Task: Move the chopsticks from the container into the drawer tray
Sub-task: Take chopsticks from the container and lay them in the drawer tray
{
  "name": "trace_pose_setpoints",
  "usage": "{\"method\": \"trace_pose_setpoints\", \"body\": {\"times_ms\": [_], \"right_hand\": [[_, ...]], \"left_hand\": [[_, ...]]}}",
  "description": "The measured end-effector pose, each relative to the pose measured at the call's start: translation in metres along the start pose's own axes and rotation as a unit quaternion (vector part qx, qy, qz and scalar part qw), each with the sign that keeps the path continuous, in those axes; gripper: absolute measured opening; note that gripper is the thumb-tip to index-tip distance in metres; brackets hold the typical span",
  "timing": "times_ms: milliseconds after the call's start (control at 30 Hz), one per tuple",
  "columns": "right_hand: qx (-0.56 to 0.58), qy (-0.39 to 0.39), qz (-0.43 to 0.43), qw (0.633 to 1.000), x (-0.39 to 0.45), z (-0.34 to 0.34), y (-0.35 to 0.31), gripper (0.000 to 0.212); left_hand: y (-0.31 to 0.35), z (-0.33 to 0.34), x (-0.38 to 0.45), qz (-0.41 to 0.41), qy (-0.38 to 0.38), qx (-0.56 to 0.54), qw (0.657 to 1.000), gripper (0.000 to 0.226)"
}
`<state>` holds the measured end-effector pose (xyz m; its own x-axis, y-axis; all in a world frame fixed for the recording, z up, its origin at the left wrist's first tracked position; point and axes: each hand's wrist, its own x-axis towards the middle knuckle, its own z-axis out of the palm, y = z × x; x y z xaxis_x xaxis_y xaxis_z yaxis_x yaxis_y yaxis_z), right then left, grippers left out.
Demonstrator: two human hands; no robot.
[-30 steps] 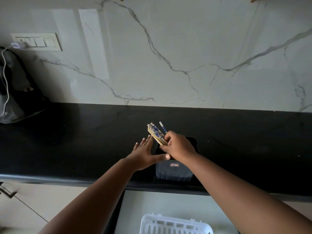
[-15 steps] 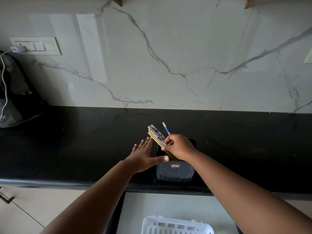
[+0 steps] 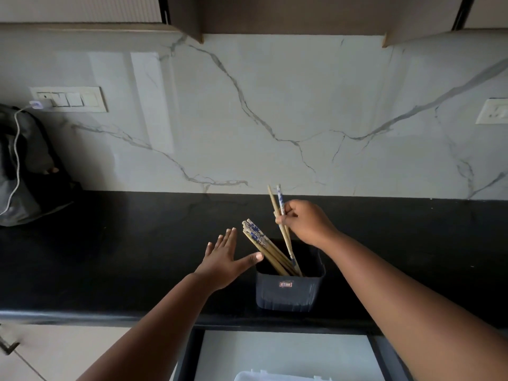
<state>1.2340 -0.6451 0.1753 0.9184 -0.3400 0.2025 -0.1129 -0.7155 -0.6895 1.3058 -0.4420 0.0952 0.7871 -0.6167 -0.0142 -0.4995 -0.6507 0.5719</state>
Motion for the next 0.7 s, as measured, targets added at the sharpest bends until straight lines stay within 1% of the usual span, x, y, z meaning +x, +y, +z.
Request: {"method": "trace_pose_setpoints", "body": {"times_ms": [67, 133, 200, 233, 267, 333, 400, 433, 467, 533, 567, 700], "right_hand": [[0.053, 0.023, -0.009, 0.998, 0.004, -0.017, -0.013, 0.007], [0.117, 0.039, -0.019, 0.992, 0.004, -0.033, -0.025, 0.002], [0.182, 0.050, -0.021, 0.982, 0.002, -0.048, -0.038, 0.009], [0.208, 0.053, -0.021, 0.976, 0.001, -0.054, -0.044, 0.009], [0.231, 0.056, -0.020, 0.971, -0.001, -0.059, -0.050, 0.008], [0.274, 0.056, -0.018, 0.960, -0.003, -0.065, -0.058, 0.007], [0.299, 0.052, -0.016, 0.953, -0.005, -0.066, -0.063, 0.006], [0.305, 0.051, -0.015, 0.951, -0.006, -0.065, -0.064, 0.006], [0.307, 0.051, -0.014, 0.950, -0.007, -0.064, -0.064, 0.007], [0.306, 0.055, -0.009, 0.950, -0.009, -0.060, -0.064, 0.007], [0.307, 0.056, -0.004, 0.950, -0.010, -0.058, -0.062, 0.006], [0.313, 0.047, 0.013, 0.949, -0.015, -0.051, -0.059, 0.004]], "left_hand": [[0.011, -0.014, -0.003, 0.011, 0.050, -0.030, 0.998, 0.108], [0.026, -0.030, -0.003, 0.036, 0.123, -0.051, 0.990, 0.091], [0.046, -0.047, -0.003, 0.075, 0.189, -0.081, 0.976, 0.077], [0.056, -0.055, -0.003, 0.094, 0.204, -0.116, 0.968, 0.070], [0.068, -0.061, -0.003, 0.107, 0.196, -0.169, 0.960, 0.064], [0.092, -0.069, -0.003, 0.118, 0.146, -0.267, 0.945, 0.058], [0.110, -0.072, 0.000, 0.115, 0.095, -0.321, 0.935, 0.056], [0.118, -0.070, 0.000, 0.111, 0.074, -0.343, 0.930, 0.051], [0.123, -0.068, 0.001, 0.105, 0.059, -0.361, 0.925, 0.040], [0.130, -0.063, -0.001, 0.090, 0.050, -0.399, 0.911, 0.016], [0.131, -0.061, -0.001, 0.081, 0.053, -0.411, 0.906, 0.011], [0.127, -0.053, 0.001, 0.067, 0.059, -0.409, 0.908, 0.013]]}}
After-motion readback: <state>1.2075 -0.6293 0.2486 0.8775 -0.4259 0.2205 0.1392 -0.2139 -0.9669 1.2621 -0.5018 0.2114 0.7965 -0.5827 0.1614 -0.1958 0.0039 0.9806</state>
